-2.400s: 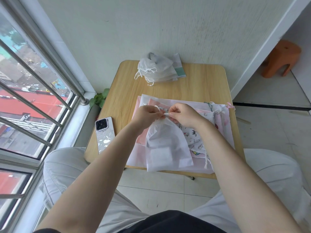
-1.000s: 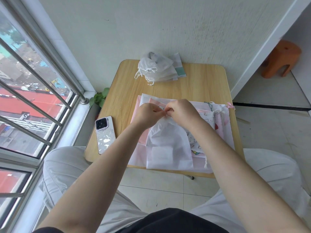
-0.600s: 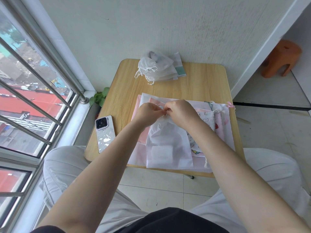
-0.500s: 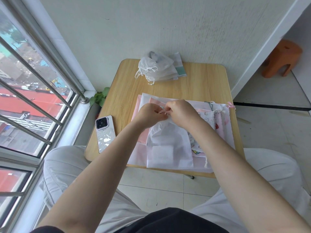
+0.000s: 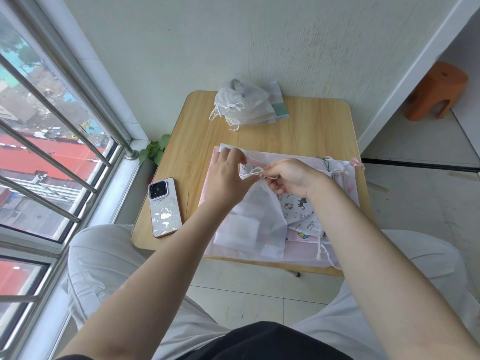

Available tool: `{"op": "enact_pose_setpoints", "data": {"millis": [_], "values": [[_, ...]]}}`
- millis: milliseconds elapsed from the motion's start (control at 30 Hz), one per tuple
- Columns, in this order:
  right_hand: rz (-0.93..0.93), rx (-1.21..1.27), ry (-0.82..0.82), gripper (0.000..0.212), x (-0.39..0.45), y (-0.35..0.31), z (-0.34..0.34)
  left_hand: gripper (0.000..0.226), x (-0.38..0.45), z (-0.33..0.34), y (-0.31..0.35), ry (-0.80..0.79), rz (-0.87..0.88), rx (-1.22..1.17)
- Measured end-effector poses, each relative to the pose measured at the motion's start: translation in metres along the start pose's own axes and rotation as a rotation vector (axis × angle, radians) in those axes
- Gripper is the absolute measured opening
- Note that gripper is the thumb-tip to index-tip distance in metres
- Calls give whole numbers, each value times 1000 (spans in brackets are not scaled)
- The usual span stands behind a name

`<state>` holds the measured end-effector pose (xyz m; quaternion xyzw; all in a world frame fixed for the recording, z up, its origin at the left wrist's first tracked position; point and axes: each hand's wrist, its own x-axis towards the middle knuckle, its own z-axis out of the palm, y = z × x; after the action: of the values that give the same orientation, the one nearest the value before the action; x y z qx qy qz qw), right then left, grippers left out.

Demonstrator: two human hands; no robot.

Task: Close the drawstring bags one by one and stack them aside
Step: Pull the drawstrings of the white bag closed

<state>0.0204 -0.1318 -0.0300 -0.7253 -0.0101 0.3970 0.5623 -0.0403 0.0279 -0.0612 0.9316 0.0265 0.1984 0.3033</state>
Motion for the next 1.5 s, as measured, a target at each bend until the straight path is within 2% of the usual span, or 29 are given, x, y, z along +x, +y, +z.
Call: {"op": "enact_pose_setpoints", "data": {"millis": [133,400,633,733,900,1033,1200,1367,1500], "values": [[29,51,9,19,1,1,3,7,-5,3,12,-117,-39,-64],[-53,121,21,15,3,8,1,13,-3,0,14,-139,-178,-156],[-156,155,93,8,2,10,0,17,7,-6,15,-269,-579,-562],[-181,115,144,3,2,11,3,19,10,-13,17,-350,-629,-719],[-195,64,254,7,4,13,3,36,14,-22,16,-500,-644,-874],[-192,68,341,7,6,16,2,32,12,-23,11,-491,-618,-713],[-192,101,432,4,8,19,2,12,9,-24,0,-511,-437,-223],[-217,77,526,10,12,19,6,14,9,-21,-5,-542,-318,96],[-238,-2,545,16,13,17,3,16,12,-20,-3,-557,-252,263]]}}
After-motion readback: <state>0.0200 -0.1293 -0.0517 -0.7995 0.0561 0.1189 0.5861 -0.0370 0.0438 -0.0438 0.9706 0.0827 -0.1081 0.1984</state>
